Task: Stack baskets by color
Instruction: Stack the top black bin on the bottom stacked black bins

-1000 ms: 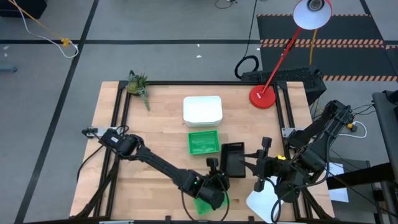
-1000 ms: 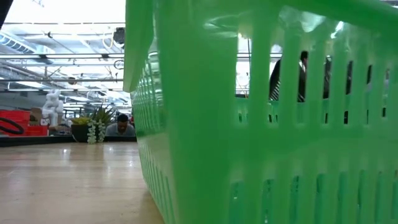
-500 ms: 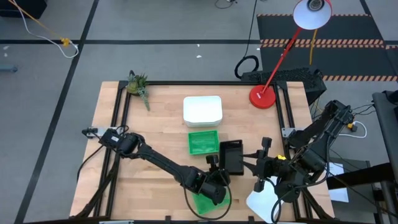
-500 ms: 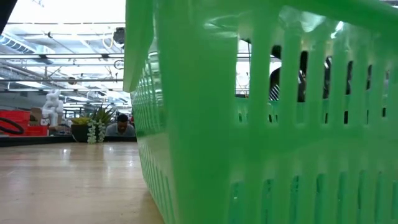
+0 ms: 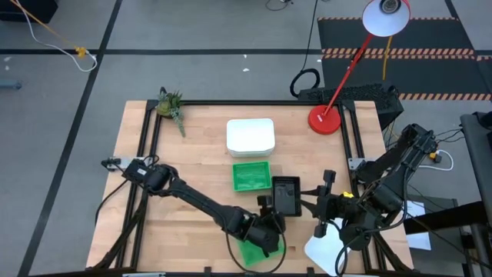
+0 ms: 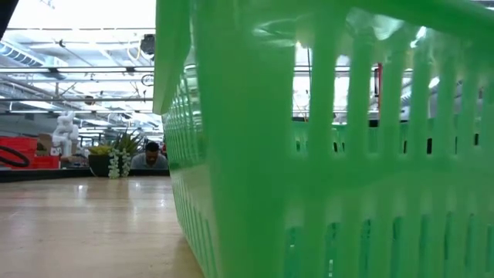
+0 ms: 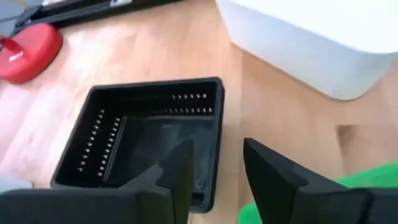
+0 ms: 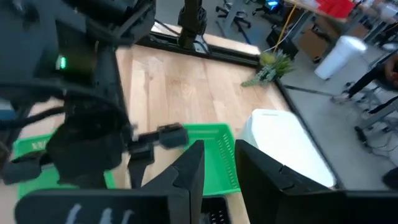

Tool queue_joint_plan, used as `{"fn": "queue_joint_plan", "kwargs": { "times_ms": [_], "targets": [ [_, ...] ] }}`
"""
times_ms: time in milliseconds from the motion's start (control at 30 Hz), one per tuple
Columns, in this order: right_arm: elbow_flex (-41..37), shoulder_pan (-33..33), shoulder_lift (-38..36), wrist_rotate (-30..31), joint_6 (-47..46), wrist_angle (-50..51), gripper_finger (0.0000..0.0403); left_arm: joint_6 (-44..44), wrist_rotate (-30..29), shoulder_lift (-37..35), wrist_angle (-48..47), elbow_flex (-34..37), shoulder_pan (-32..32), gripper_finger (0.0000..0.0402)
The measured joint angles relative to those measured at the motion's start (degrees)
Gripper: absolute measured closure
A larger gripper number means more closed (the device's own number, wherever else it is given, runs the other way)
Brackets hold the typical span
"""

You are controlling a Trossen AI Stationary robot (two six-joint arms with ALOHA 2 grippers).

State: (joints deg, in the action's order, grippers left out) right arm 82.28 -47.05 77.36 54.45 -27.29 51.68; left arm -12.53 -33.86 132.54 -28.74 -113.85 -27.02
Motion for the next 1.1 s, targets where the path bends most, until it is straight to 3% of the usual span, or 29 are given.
{"fn": "queue_joint_plan", "kwargs": {
  "times_ms": [133, 267, 467, 600, 733, 1100],
  "targets": [
    [-1.89, 0.31, 0.02, -1.29, -1.89, -0.46, 0.0318, 0.81, -0.33, -4.88, -4.06, 0.05, -1.51, 0.0264],
    [-5.19, 1.56, 0.04, -3.57, -3.83, -2.29, 0.0318, -3.9, -2.25, -9.99, -15.99, -0.03, -3.79, 0.028],
    [-12.46, 6.26, 0.04, -13.87, -5.1, -13.63, 0.0318, -13.8, -9.09, -12.69, -30.57, -0.03, -12.29, 0.0308],
    [-16.45, 10.48, 0.17, -25.04, -5.16, -20.94, 0.0318, -17.04, -11.45, -12.65, -29.5, 1.79, -16.64, 0.0315],
    [-20.47, 12.22, 0.73, -31.37, -7.95, -23.27, 0.0318, -18.26, -14.29, -12.46, -28.2, 7.19, -18.74, 0.0316],
    [-30.71, 12.57, 1.11, -39.62, -9.74, -32.18, 0.0318, -27.46, -15.22, -12.52, -28.11, 17.99, -18.95, 0.0316]
  ]
}}
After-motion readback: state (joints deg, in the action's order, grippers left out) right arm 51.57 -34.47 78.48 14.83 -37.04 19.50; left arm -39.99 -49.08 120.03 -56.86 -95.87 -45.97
